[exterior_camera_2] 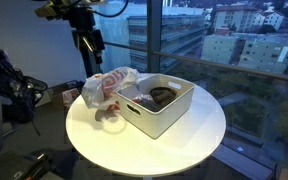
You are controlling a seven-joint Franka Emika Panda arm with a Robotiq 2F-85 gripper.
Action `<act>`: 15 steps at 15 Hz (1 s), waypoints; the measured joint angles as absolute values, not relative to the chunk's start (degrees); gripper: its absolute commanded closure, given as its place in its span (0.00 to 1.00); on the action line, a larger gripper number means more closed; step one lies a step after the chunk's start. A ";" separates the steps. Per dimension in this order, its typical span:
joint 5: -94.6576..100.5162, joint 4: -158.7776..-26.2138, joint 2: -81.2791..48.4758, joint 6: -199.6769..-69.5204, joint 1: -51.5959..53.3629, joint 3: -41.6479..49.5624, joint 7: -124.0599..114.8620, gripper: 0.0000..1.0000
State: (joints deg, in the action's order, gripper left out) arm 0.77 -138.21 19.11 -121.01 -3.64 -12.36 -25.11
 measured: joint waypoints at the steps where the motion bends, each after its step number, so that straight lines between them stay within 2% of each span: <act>1: 2.87 -136.14 16.13 -121.99 -4.17 -11.69 -25.12 0.00; 8: 11.75 -118.70 -4.42 -126.97 -4.65 -4.39 -24.65 0.00; 15: 11.33 -101.69 -24.36 -132.52 -4.39 1.78 -20.23 0.00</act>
State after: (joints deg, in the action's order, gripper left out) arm 11.33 -101.69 -24.36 -132.52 -4.39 1.78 -20.23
